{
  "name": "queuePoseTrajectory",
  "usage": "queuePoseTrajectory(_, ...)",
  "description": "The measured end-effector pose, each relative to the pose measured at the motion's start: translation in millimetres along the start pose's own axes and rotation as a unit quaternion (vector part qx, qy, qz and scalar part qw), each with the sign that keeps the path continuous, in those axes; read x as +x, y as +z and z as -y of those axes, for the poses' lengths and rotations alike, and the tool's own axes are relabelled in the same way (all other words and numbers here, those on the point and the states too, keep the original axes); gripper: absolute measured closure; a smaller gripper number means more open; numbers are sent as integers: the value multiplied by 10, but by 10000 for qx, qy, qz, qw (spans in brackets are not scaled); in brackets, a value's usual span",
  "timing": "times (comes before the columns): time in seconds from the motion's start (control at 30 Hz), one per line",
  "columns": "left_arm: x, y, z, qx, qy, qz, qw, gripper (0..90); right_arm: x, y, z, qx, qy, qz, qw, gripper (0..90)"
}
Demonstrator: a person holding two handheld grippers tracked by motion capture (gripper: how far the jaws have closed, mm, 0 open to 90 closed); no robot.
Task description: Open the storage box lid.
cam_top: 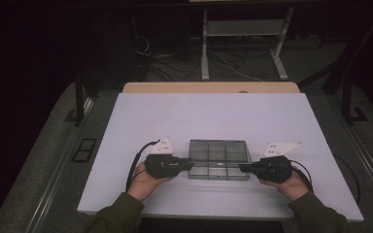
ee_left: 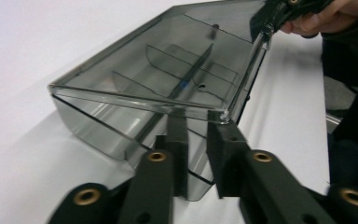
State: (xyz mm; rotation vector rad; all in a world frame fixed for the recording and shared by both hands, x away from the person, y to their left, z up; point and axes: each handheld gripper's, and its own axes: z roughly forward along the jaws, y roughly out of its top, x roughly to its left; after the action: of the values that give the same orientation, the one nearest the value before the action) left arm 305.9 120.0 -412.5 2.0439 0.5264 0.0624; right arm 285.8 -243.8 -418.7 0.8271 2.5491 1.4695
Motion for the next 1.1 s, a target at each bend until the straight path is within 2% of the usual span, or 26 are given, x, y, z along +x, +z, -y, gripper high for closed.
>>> queuePoseTrajectory(0.13, 0, -42, 14, -34, -13, -43, 10000, 694, 3, -5, -3, -6, -1, -8, 10000, 890)
queuePoseTrajectory(0.2, -2, -79, 37, -13, 5, -112, 9999, 622, 3, -7, -6, -13, 3, -12, 10000, 890)
queuePoseTrajectory(0.4, -14, -161, 42, -127, 121, -363, 9992, 508, 7, -24, -17, -38, -7, -2, 10000, 890)
queuePoseTrajectory(0.53, -16, -181, 10, -221, 170, -407, 9988, 477, 9, -36, -29, -62, -20, -11, 10000, 890)
queuePoseTrajectory(0.73, -15, -154, -60, -316, 353, -443, 9979, 438, 12, -55, -51, -84, -24, -7, 10000, 890)
queuePoseTrajectory(0.9, -24, -106, -119, -354, 572, -373, 9970, 434, 11, -67, -74, -104, -11, -9, 9999, 890)
queuePoseTrajectory(1.1, -26, -72, -163, -421, 743, -348, 9957, 425, 4, -71, -89, -121, 17, -12, 9999, 890)
